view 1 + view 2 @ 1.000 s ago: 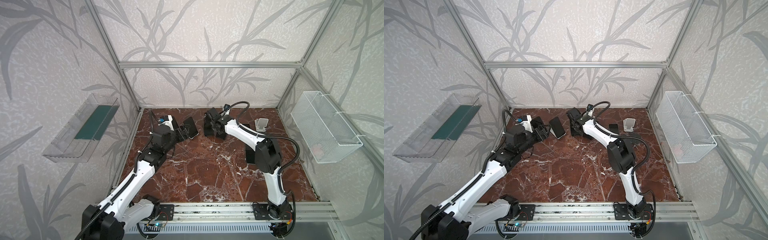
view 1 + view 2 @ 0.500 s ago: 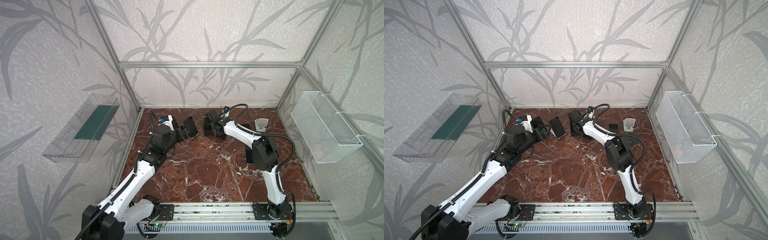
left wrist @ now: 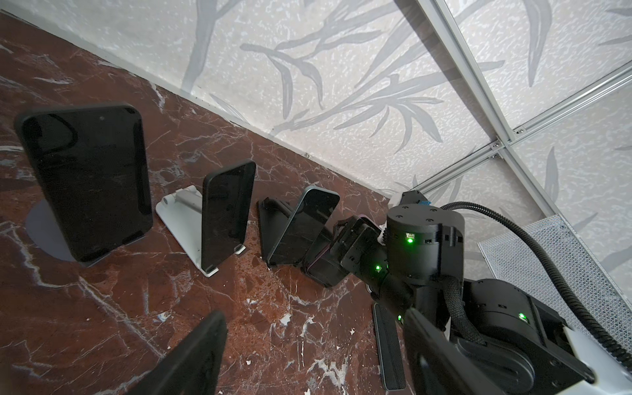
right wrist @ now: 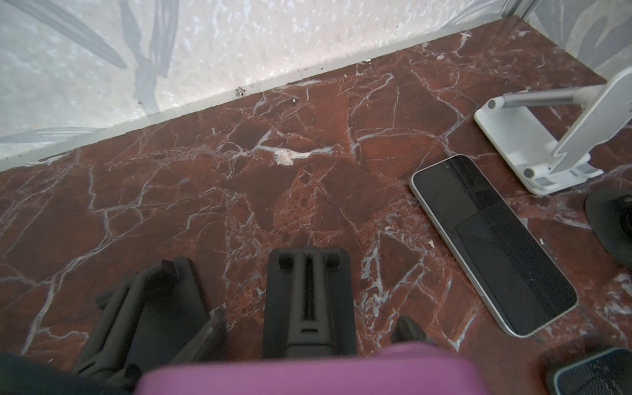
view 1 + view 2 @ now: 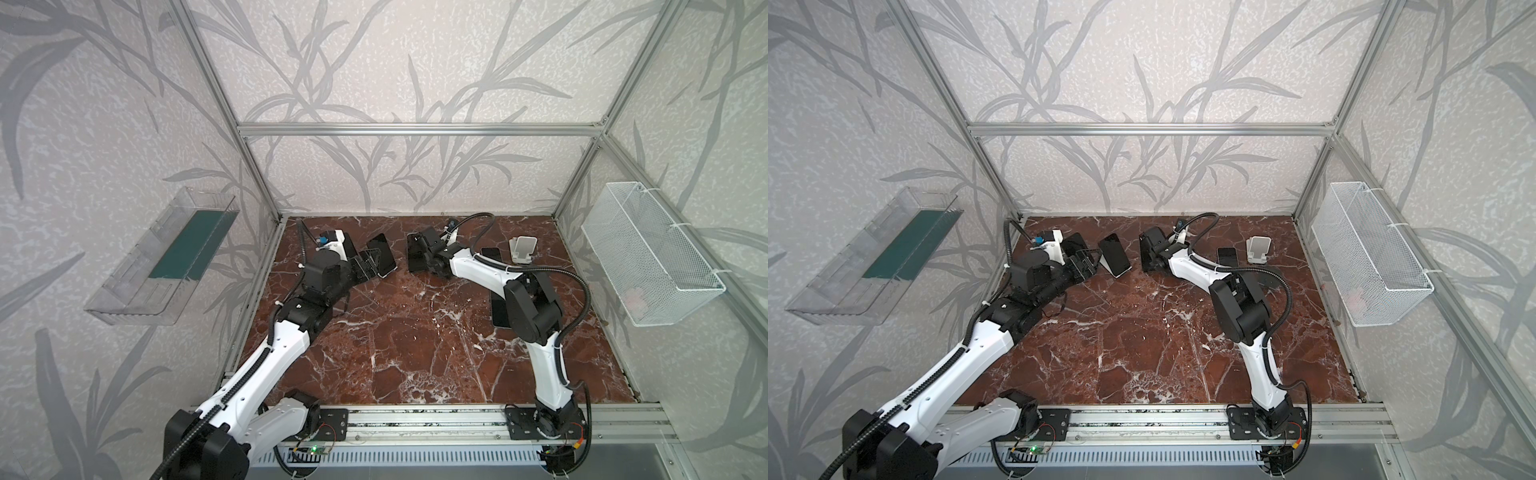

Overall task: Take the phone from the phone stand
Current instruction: 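Lower the right gripper onto the purple-edged phone and grasp it, then lift the purple-edged phone off its black stand and draw it nearer the robot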

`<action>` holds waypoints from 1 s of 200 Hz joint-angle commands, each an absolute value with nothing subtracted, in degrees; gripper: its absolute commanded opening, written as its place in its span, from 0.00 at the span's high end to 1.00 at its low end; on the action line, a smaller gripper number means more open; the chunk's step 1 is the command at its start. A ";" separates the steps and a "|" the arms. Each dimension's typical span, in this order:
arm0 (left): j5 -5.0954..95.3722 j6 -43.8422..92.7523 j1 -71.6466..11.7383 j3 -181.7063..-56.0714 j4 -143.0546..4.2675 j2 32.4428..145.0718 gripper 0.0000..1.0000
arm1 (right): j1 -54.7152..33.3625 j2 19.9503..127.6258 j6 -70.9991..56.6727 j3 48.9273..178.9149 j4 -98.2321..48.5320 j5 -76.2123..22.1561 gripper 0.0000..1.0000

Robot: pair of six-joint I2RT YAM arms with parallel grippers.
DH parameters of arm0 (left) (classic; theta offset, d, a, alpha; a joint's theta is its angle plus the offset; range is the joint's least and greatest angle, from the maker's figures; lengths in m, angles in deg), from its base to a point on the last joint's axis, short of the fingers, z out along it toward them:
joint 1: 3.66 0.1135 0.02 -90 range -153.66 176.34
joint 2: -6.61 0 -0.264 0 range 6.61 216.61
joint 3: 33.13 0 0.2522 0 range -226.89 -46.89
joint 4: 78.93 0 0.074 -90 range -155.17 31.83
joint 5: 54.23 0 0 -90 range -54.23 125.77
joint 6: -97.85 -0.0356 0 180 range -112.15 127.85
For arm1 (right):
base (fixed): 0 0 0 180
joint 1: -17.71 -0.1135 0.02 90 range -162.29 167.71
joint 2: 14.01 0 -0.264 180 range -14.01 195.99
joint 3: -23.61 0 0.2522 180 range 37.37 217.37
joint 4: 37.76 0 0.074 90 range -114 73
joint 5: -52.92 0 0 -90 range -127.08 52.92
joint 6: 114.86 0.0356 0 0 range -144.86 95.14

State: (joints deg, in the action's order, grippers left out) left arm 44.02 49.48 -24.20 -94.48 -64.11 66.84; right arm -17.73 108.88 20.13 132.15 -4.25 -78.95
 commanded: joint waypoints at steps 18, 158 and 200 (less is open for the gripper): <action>45.36 50.23 -23.77 -94.34 -66.22 67.79 0.18 | -17.44 102.94 15.74 129.11 -11.11 -76.44 0.38; 46.62 48.19 -24.36 -95.80 -64.65 73.78 0.21 | -18.20 73.20 -1.24 106.45 -19.69 -76.00 0.40; 47.80 48.50 -25.63 -96.10 -64.64 74.54 0.21 | -17.63 61.76 -4.19 96.86 -14.90 -71.07 0.41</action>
State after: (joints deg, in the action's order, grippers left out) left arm 46.47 48.86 -24.88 -94.48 -64.75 74.36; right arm -17.93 67.00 -1.01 99.78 -16.10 -73.64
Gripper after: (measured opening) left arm 0.788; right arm 0.737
